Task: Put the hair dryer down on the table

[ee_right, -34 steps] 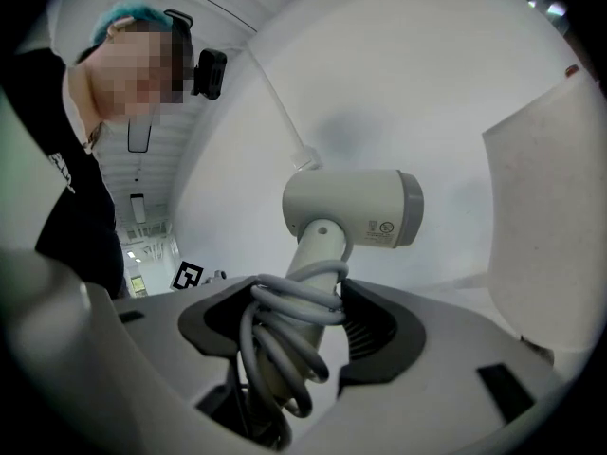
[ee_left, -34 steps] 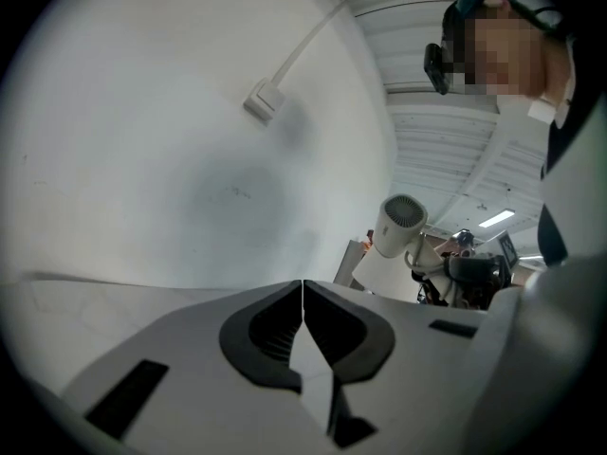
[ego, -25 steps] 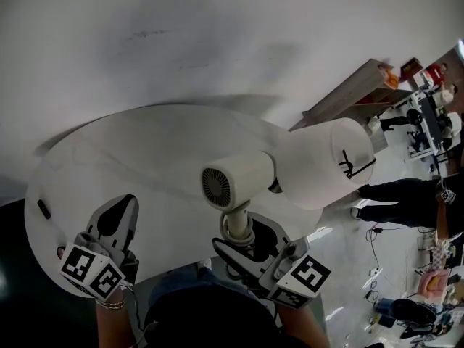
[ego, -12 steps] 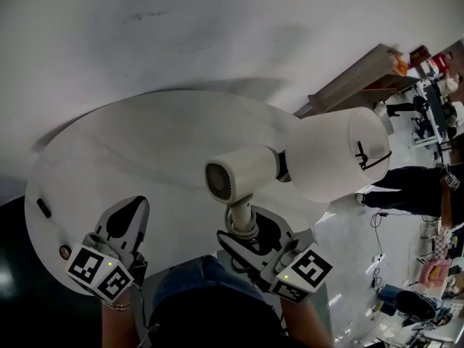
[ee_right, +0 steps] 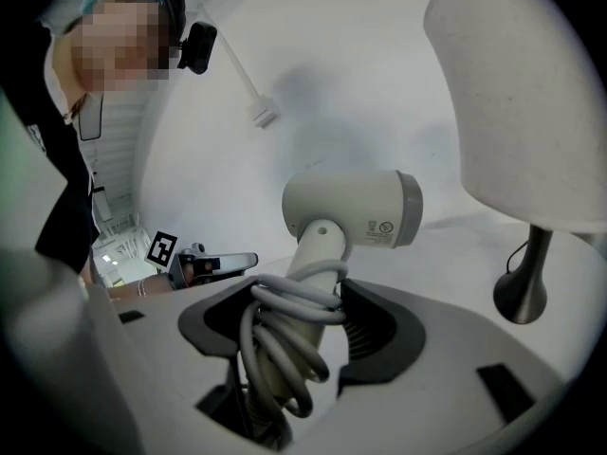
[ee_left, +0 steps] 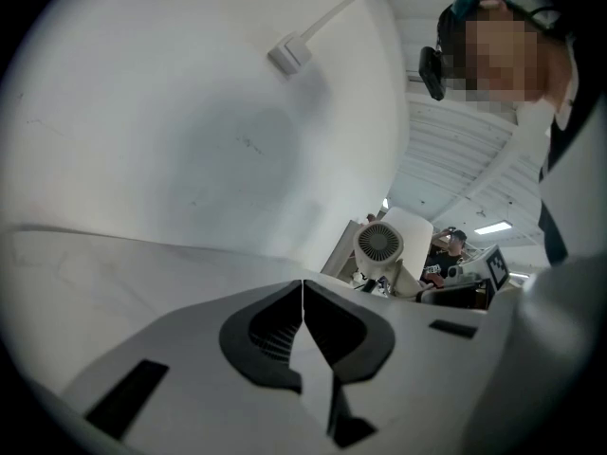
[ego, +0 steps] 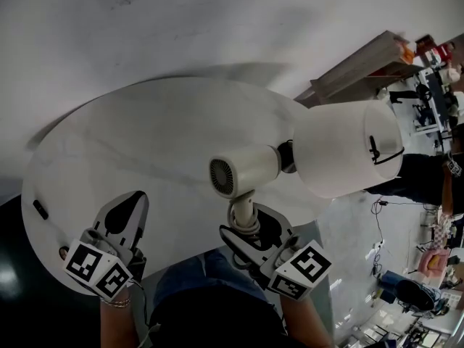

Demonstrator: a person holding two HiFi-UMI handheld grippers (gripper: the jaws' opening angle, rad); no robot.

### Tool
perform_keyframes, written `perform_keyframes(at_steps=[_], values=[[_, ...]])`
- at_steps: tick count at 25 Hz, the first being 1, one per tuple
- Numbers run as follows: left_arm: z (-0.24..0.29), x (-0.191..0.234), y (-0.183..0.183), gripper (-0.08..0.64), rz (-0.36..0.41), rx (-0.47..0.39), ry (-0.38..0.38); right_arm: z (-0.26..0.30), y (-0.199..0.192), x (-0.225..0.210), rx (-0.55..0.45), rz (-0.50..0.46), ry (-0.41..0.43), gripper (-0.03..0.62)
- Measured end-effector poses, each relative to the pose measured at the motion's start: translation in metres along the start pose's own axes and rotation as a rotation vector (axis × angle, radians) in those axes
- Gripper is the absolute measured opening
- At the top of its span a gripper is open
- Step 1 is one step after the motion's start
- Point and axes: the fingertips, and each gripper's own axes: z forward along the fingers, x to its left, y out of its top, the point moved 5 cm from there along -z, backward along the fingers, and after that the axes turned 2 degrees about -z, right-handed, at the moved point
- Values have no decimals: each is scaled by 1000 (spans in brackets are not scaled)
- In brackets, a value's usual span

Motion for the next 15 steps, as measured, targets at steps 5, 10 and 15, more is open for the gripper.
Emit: perform_keyframes(at_steps=[5, 10, 15], values=[[14, 3, -6, 17, -18, 23, -17, 6, -14, -13, 46, 20, -34, 285], [21, 5, -15, 17, -31, 51, -32, 9, -26, -16, 83, 31, -57, 285], [31, 8, -21, 17, -33, 76, -34, 13, -36, -27, 115, 46, -78, 285]])
